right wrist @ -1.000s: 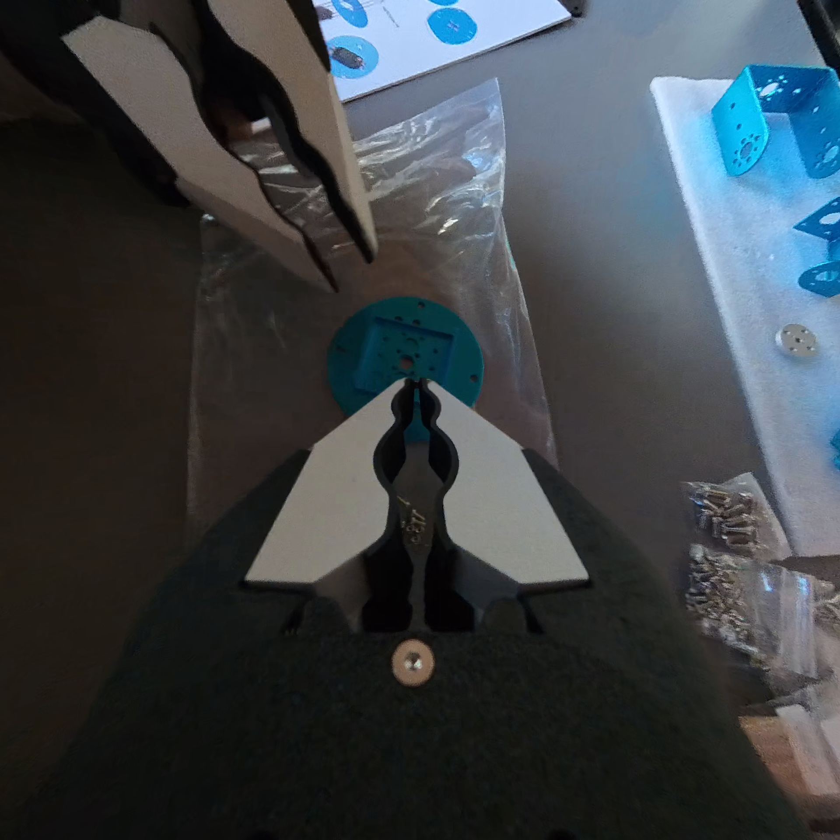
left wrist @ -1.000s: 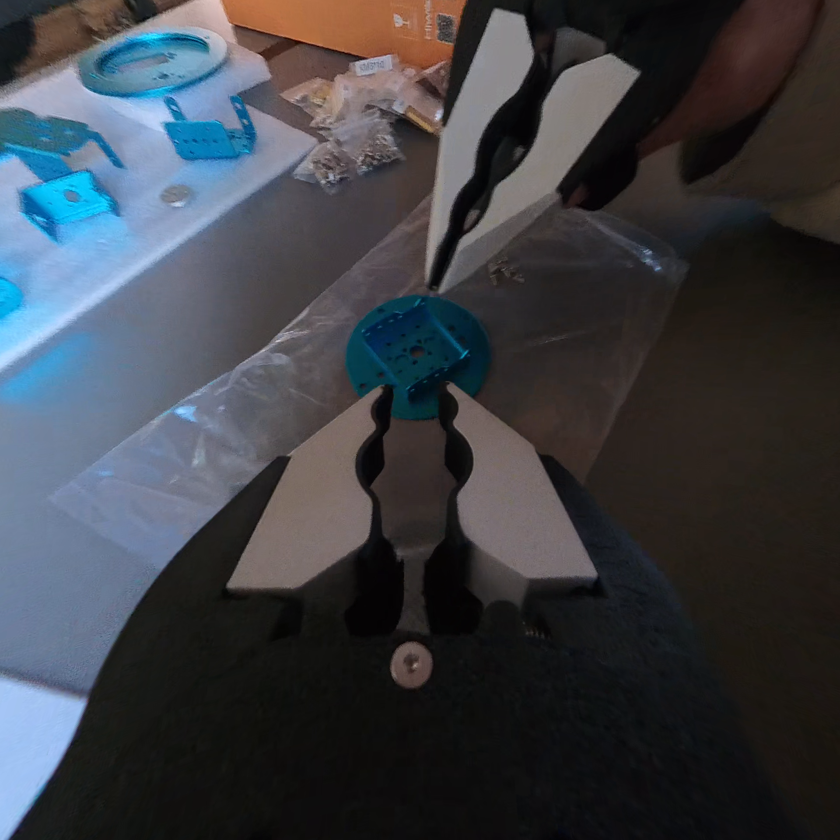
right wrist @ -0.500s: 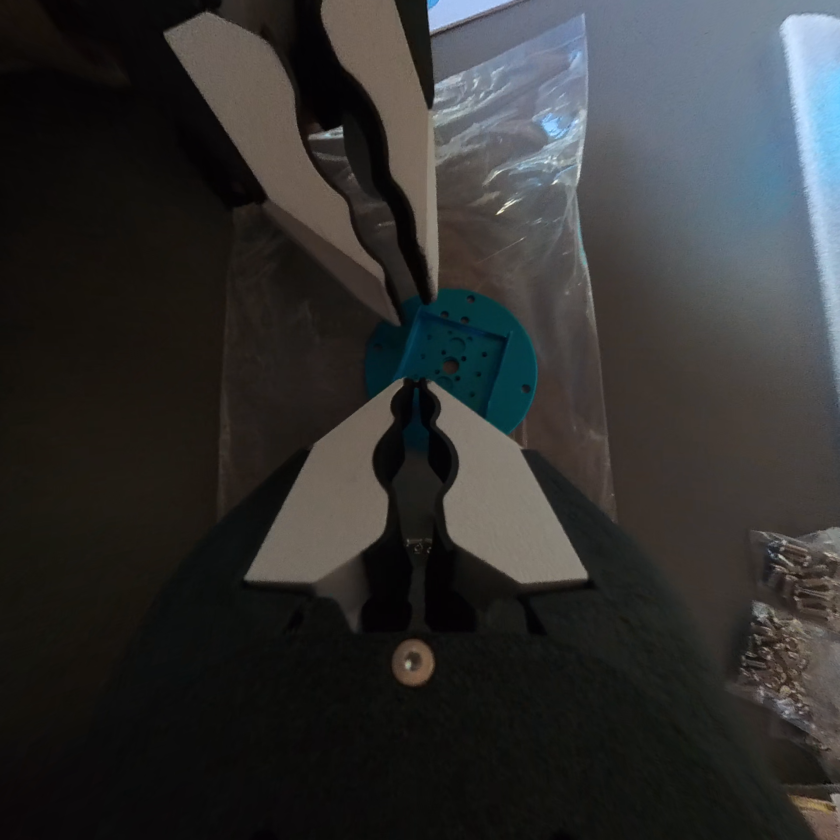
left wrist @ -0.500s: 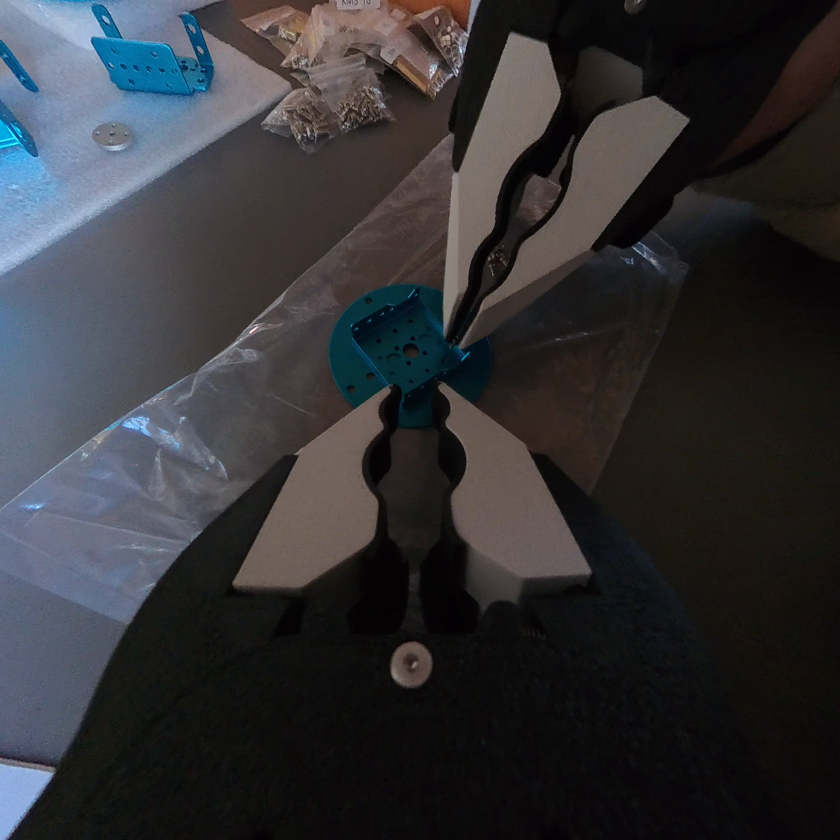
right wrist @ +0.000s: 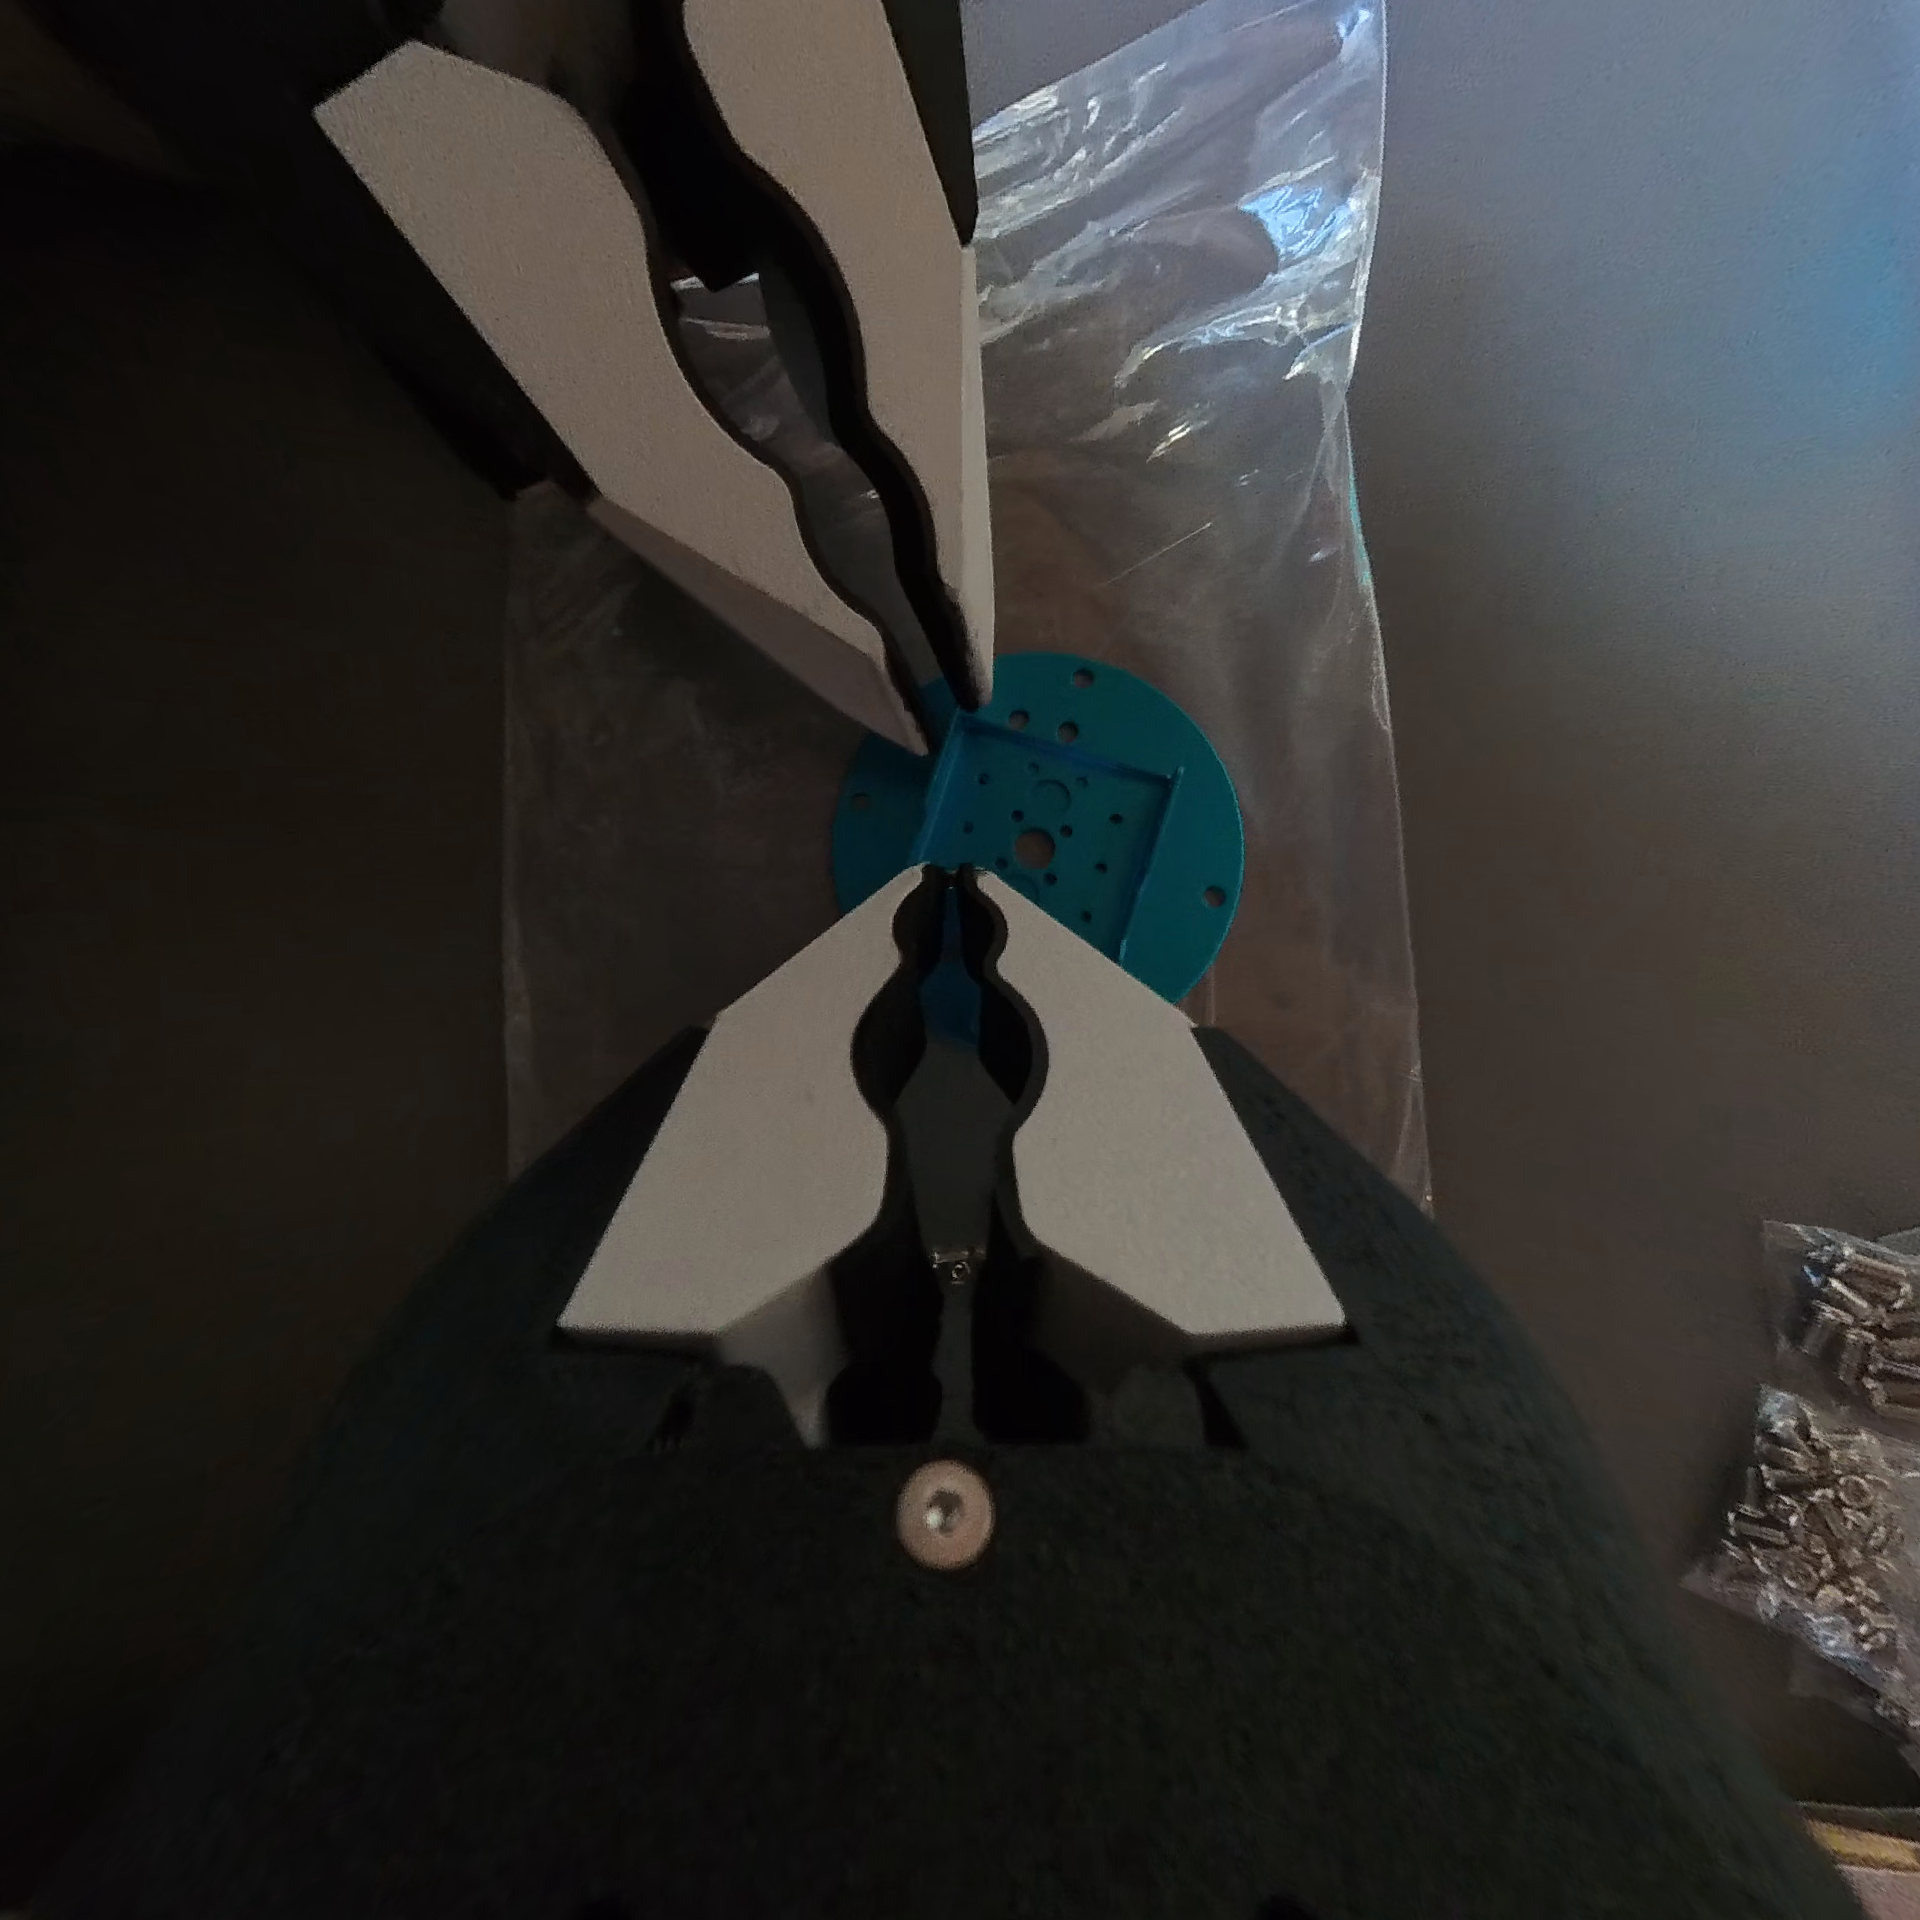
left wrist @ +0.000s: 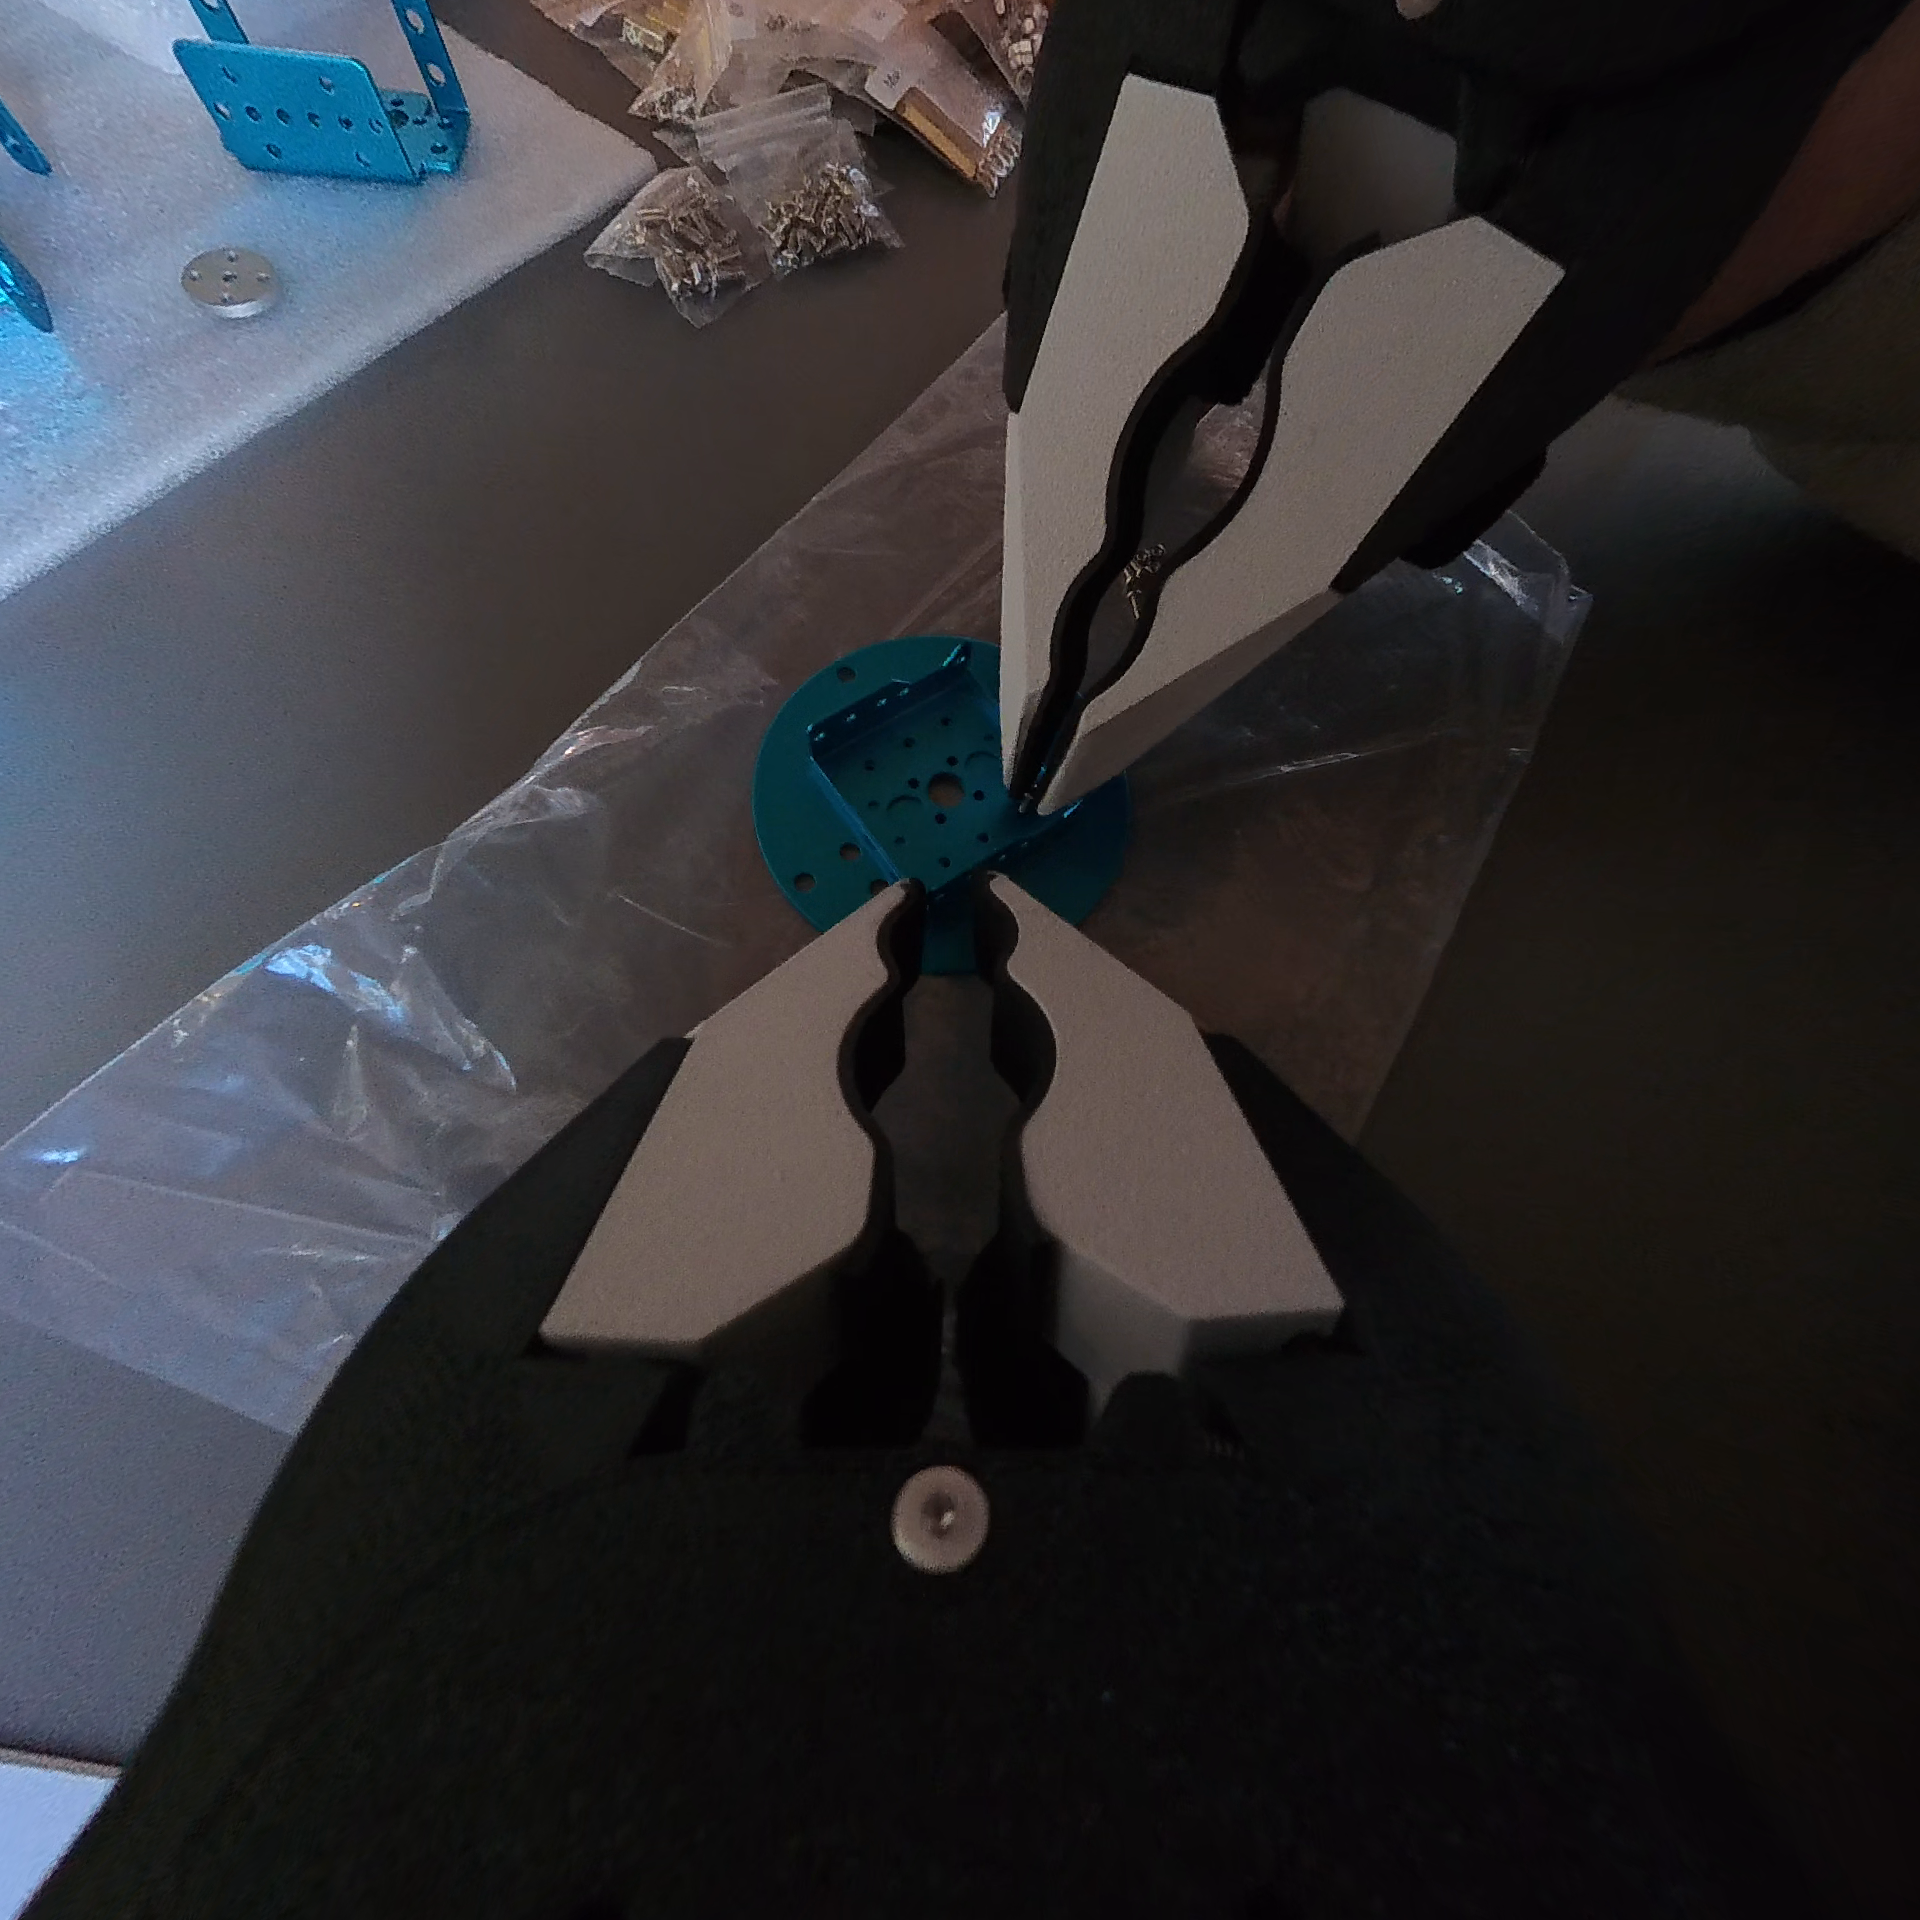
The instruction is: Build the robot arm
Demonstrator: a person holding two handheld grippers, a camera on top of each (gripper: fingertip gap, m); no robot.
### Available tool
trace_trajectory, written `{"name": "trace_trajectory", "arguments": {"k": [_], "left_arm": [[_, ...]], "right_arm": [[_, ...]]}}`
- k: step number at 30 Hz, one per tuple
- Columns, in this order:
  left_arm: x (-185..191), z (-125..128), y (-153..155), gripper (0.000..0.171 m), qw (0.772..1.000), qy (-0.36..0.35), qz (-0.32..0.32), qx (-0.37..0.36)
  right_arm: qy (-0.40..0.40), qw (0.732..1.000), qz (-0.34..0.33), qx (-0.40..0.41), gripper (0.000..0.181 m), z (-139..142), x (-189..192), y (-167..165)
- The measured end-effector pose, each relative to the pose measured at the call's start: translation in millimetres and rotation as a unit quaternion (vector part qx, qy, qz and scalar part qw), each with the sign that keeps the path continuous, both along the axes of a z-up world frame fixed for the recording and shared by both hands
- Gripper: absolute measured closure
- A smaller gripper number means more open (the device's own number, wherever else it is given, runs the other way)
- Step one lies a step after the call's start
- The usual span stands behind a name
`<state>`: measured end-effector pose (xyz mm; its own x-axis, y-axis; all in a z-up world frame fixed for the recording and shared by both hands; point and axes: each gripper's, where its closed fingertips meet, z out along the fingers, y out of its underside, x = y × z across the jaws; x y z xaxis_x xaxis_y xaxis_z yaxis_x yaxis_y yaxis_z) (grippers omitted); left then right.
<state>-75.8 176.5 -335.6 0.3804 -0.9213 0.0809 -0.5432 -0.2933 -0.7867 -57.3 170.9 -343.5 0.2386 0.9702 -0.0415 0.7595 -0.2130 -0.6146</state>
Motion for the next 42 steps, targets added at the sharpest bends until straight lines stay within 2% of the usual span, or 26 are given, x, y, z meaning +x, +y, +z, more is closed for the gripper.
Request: {"name": "trace_trajectory", "arguments": {"k": [42], "left_arm": [[0.5, -1.4, 0.9, 0.163, 1.000, 0.013, 0.003, 0.019]], "right_arm": [[0.011, 1.000, 0.024, 0.017, 0.181, 1.6, -0.5, 0.1]]}}
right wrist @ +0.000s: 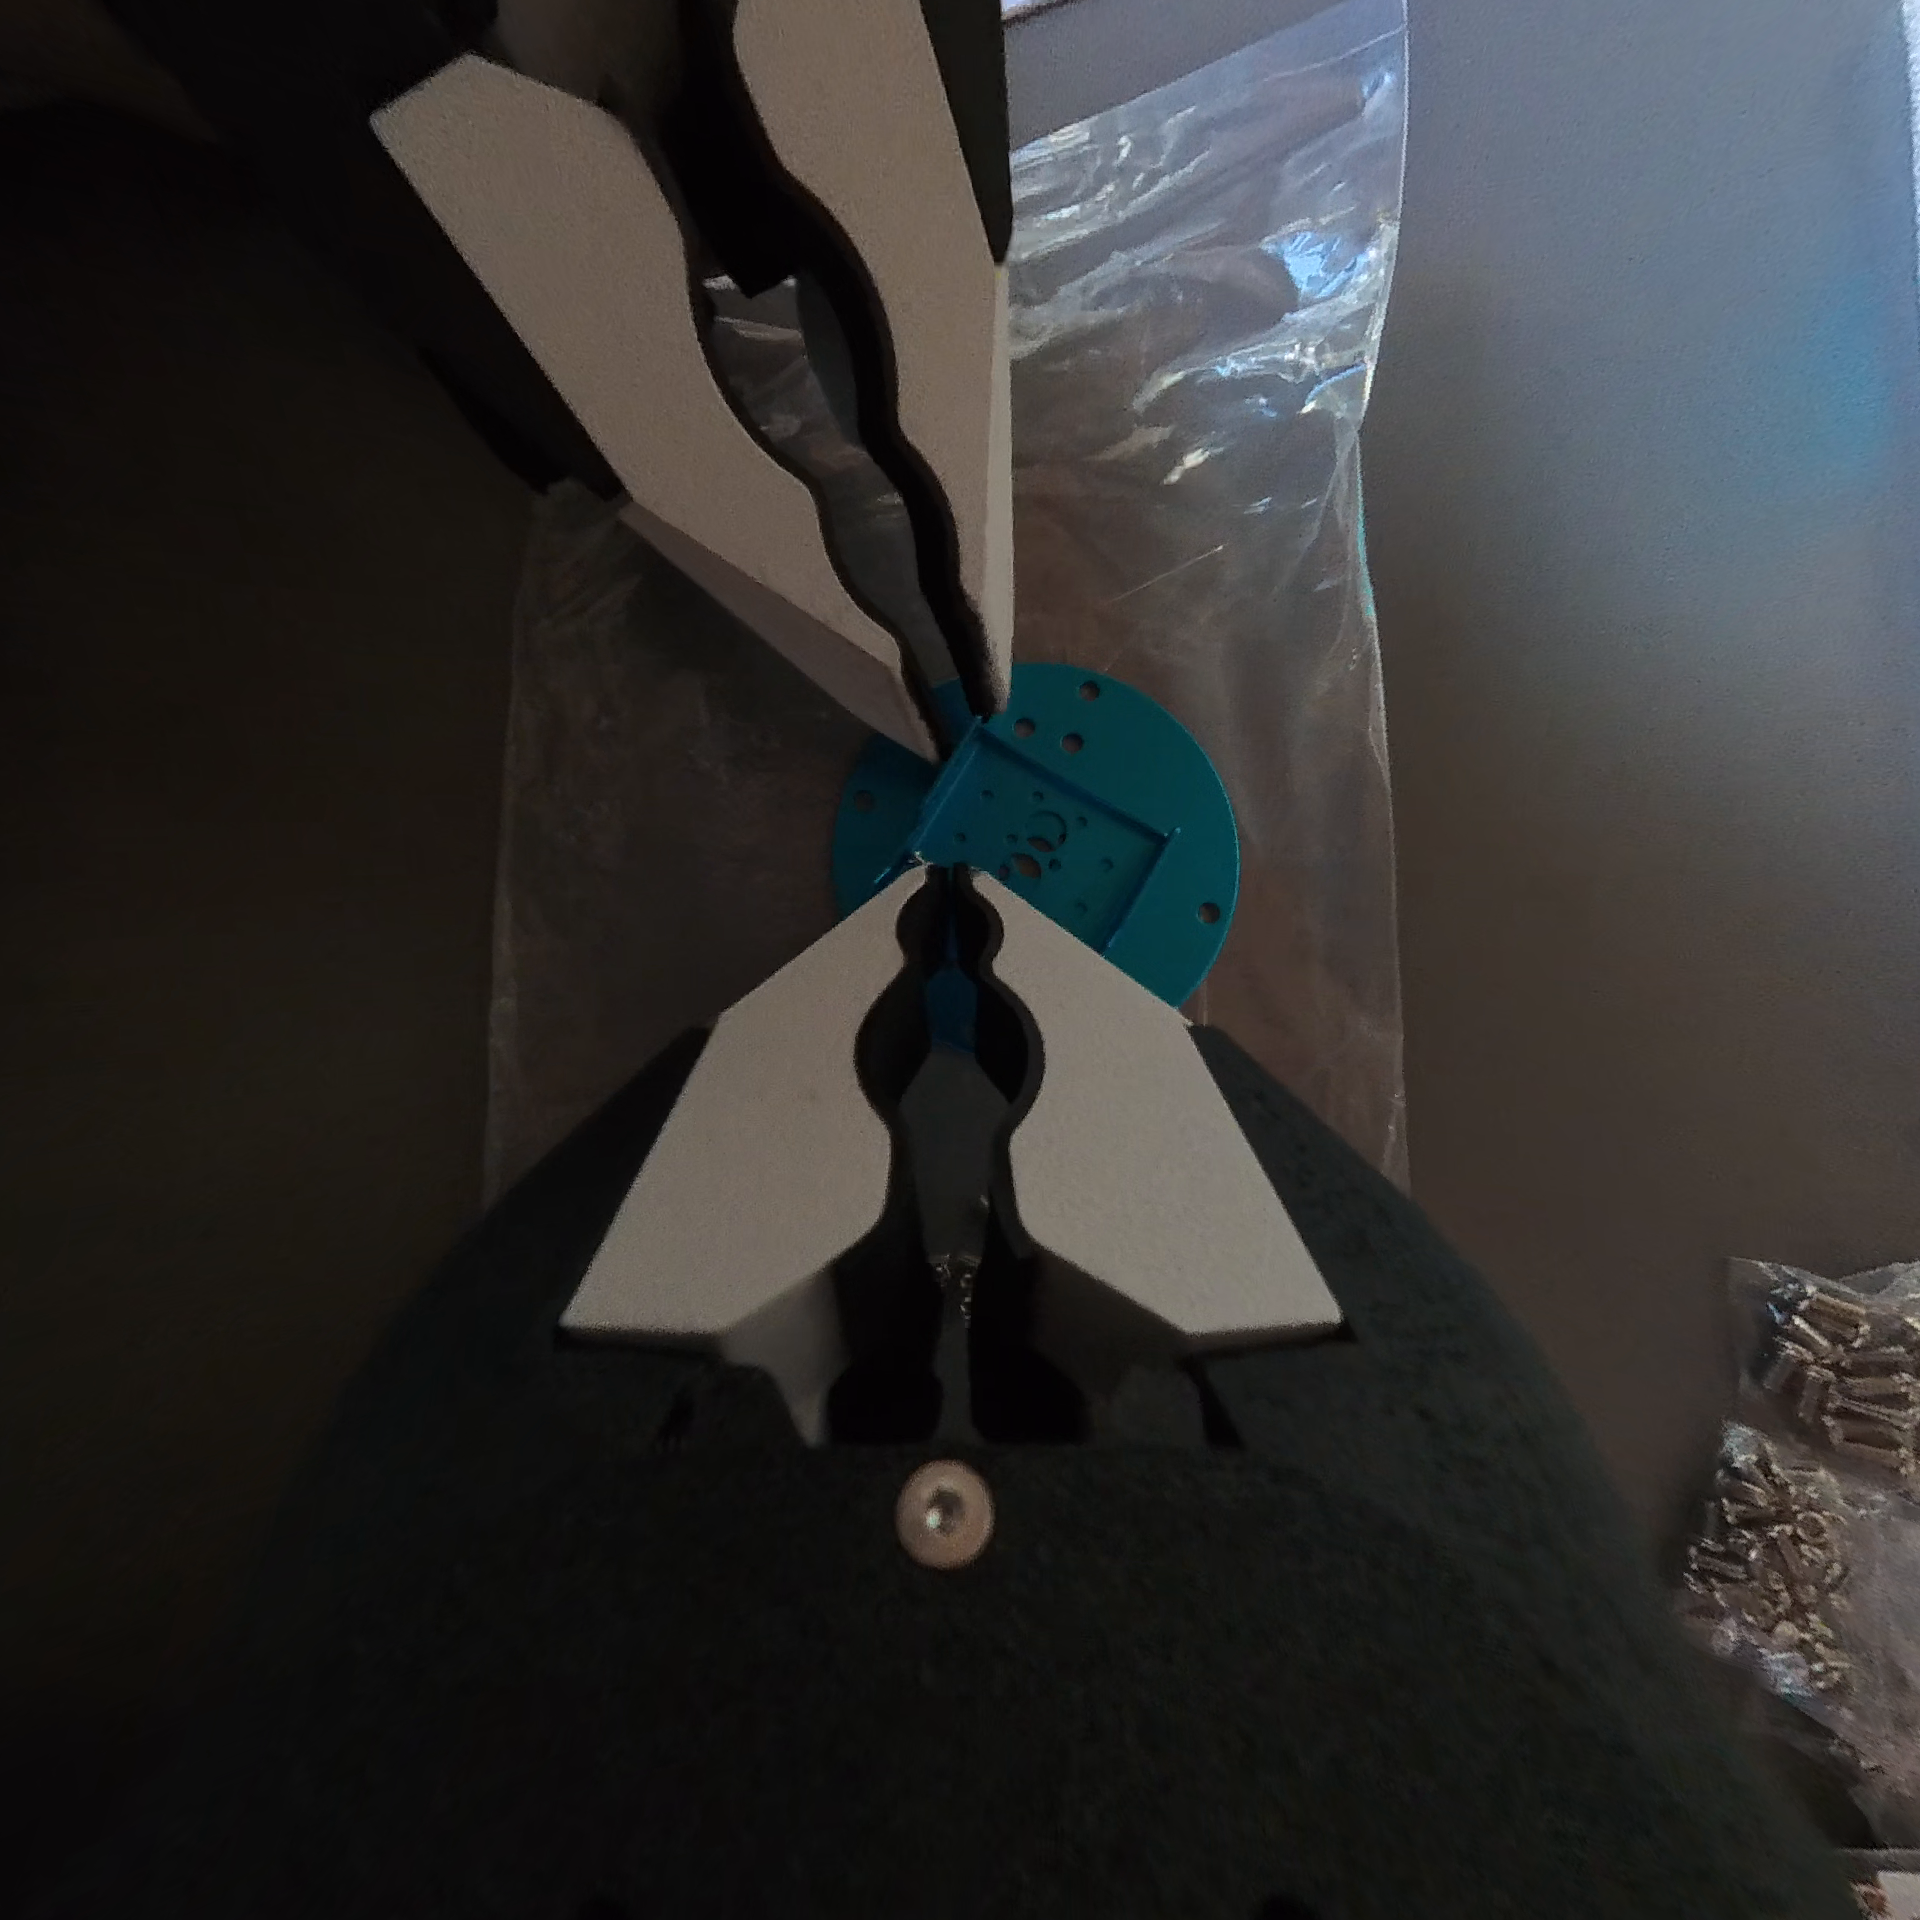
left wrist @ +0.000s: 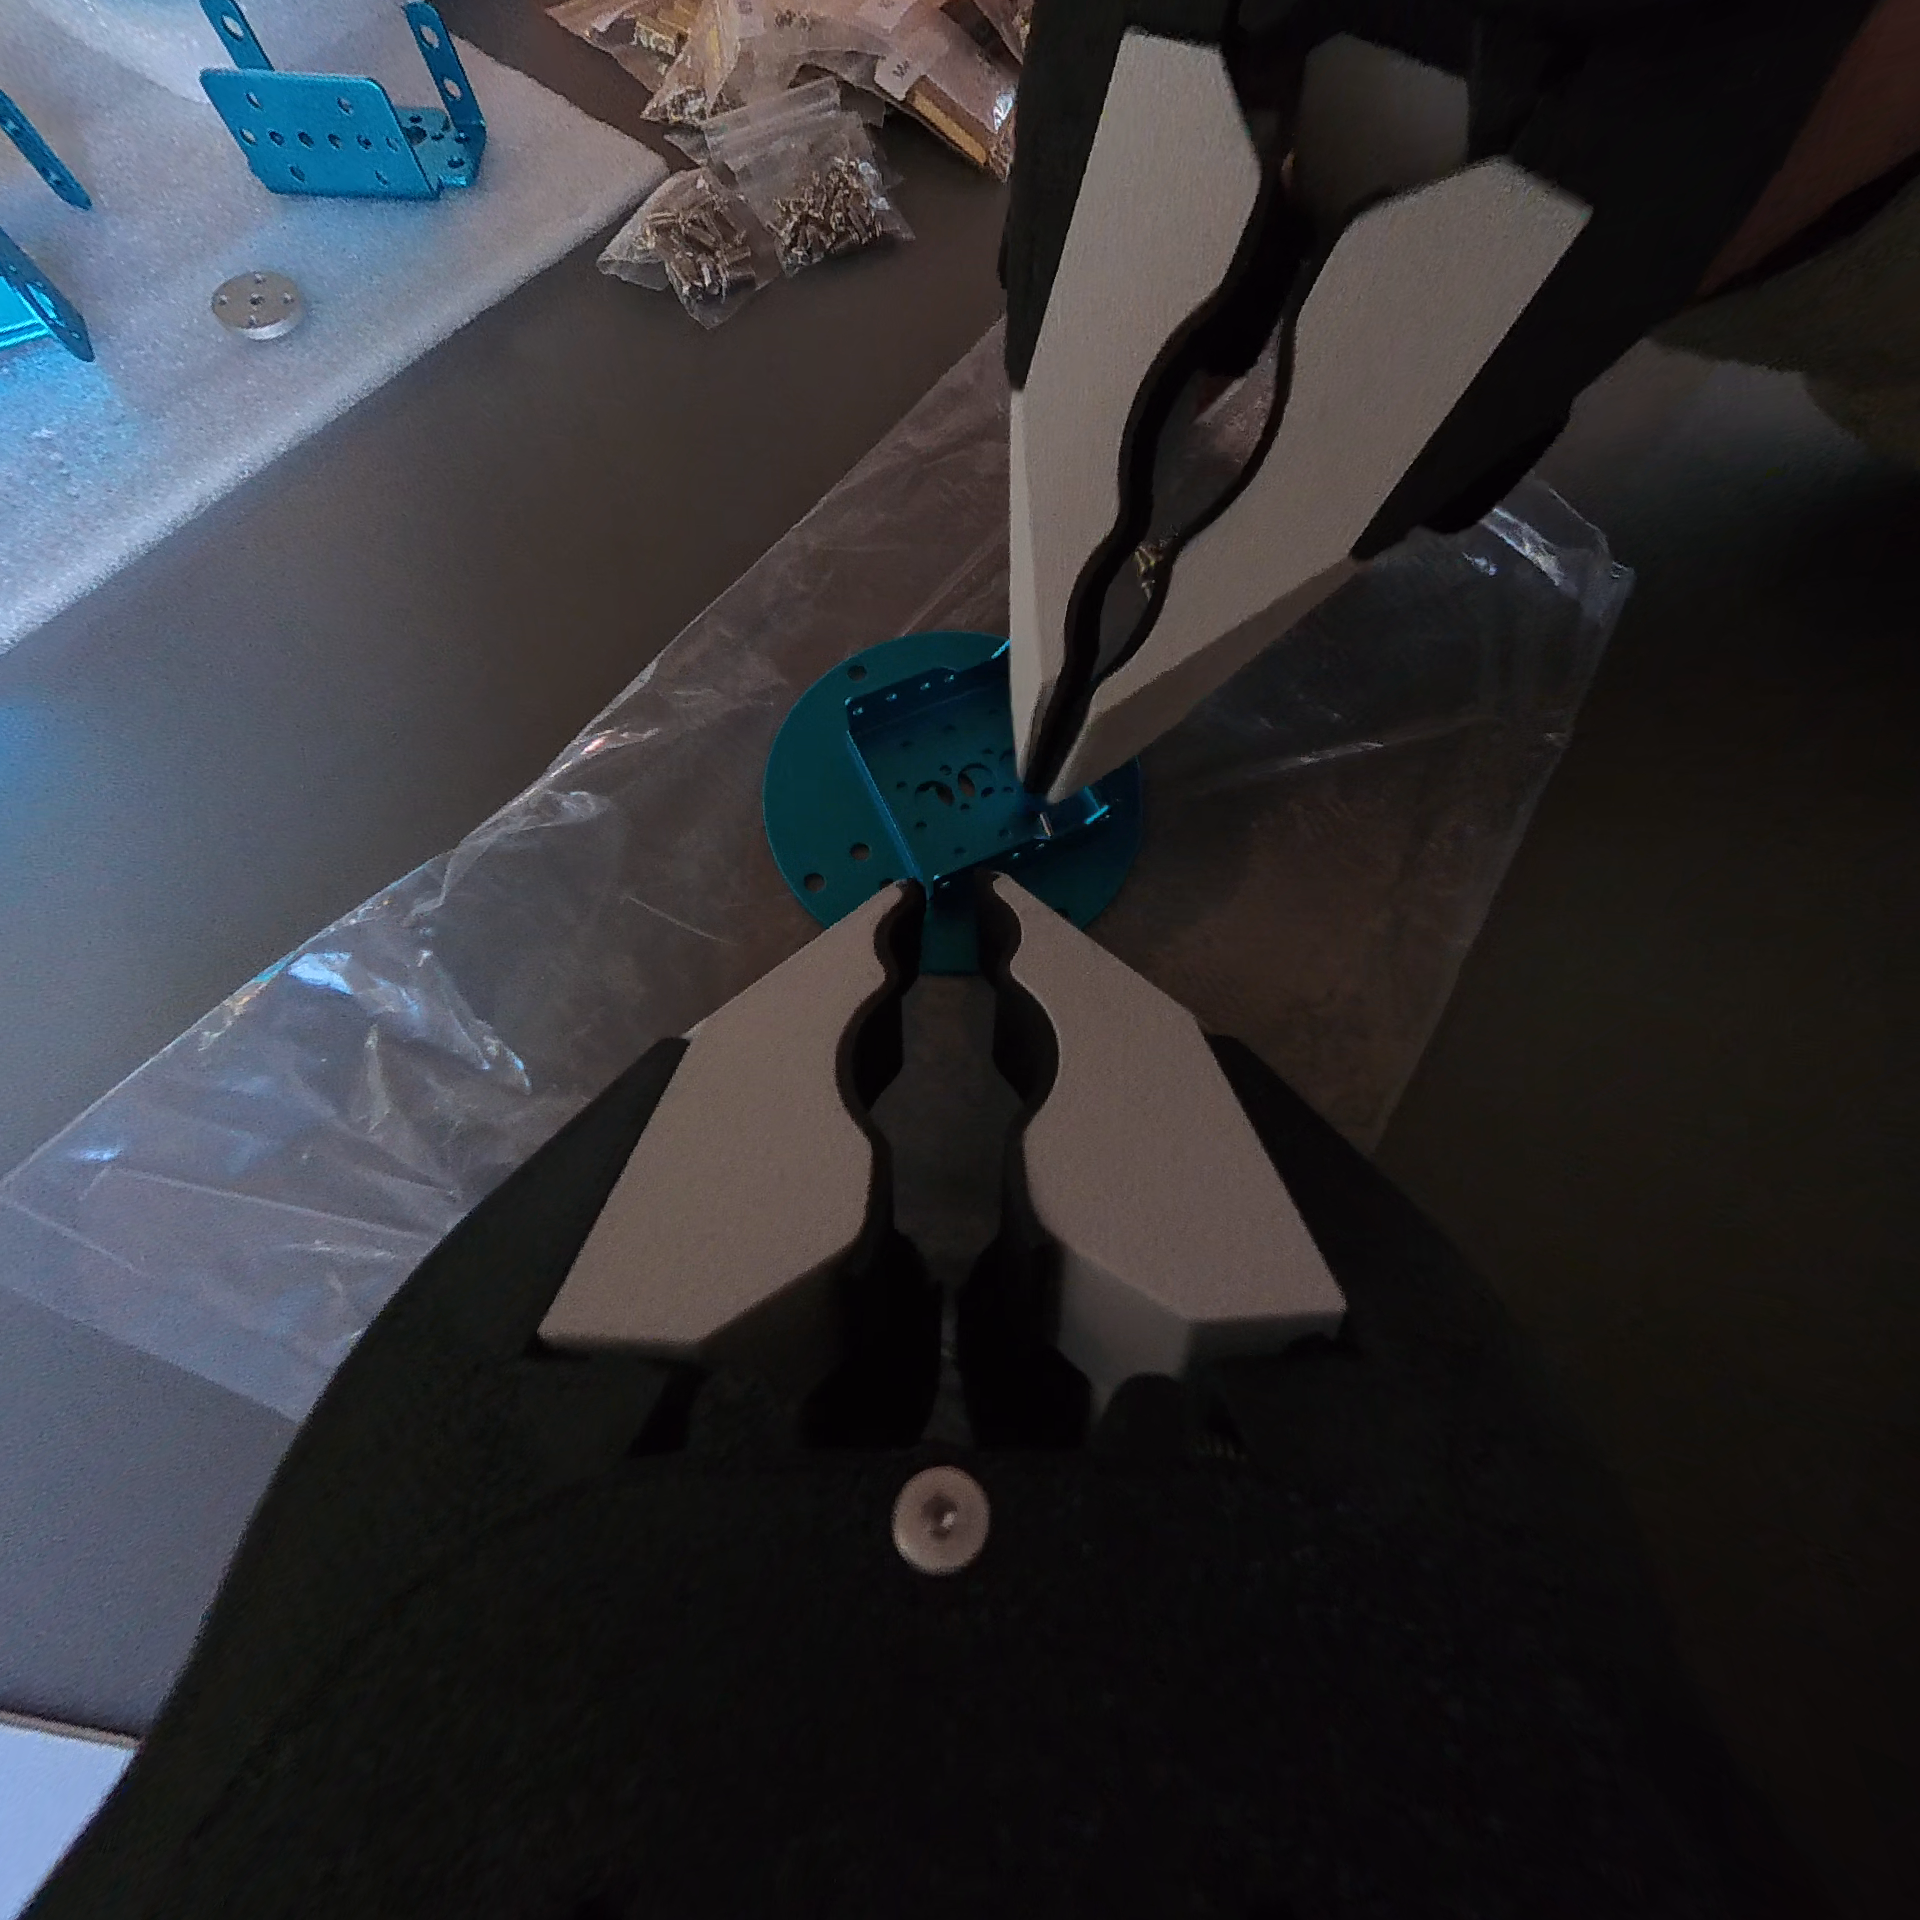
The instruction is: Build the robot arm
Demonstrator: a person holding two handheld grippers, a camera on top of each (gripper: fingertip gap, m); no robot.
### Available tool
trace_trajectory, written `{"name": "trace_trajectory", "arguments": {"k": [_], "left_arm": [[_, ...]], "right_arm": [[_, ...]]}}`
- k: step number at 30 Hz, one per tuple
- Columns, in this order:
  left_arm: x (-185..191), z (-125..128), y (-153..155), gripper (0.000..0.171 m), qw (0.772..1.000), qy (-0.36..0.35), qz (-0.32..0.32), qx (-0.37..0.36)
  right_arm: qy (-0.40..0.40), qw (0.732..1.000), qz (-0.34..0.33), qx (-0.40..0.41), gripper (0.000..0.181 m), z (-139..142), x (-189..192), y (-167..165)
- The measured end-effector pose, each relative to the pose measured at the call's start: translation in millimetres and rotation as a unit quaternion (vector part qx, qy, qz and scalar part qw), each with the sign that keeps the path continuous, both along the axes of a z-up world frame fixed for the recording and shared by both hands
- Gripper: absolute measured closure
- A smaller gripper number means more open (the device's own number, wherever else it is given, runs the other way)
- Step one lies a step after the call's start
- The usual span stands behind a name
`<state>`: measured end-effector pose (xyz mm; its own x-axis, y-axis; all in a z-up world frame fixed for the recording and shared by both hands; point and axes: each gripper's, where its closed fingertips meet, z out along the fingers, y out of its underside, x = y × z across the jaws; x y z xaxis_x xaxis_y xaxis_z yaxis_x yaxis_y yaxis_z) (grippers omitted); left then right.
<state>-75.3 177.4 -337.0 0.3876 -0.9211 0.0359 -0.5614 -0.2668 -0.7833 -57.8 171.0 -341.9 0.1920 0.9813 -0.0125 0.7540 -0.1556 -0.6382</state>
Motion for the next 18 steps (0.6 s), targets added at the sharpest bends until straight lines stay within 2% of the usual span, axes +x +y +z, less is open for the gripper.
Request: {"name": "trace_trajectory", "arguments": {"k": [3, 5, 9, 12, 15, 18], "left_arm": [[-2, 1, 3, 0.159, 1.000, 0.002, 0.005, 0.011], [-3, 1, 5, 0.152, 1.000, 0.001, 0.009, 0.009], [-3, 2, 4, 0.151, 1.000, -0.005, 0.009, 0.006], [-2, 1, 5, 0.151, 1.000, 0.001, 0.010, 0.011], [-1, 1, 4, 0.151, 1.000, 0.004, 0.009, 0.015], [0, 1, 4, 0.152, 1.000, 0.002, 0.007, 0.017]], "right_arm": [[0.054, 0.998, -0.019, -0.005, 0.178, 19, 1, 4], [0.053, 0.998, -0.030, -0.013, 0.158, 19, 8, 4], [0.077, 0.995, -0.063, -0.014, 0.135, 21, 18, 7], [0.061, 0.994, -0.092, -0.008, 0.115, 11, 21, 7], [0.048, 0.994, -0.100, 0.003, 0.109, 3, 16, 3], [0.048, 0.993, -0.105, 0.004, 0.111, 2, 10, 1]]}}
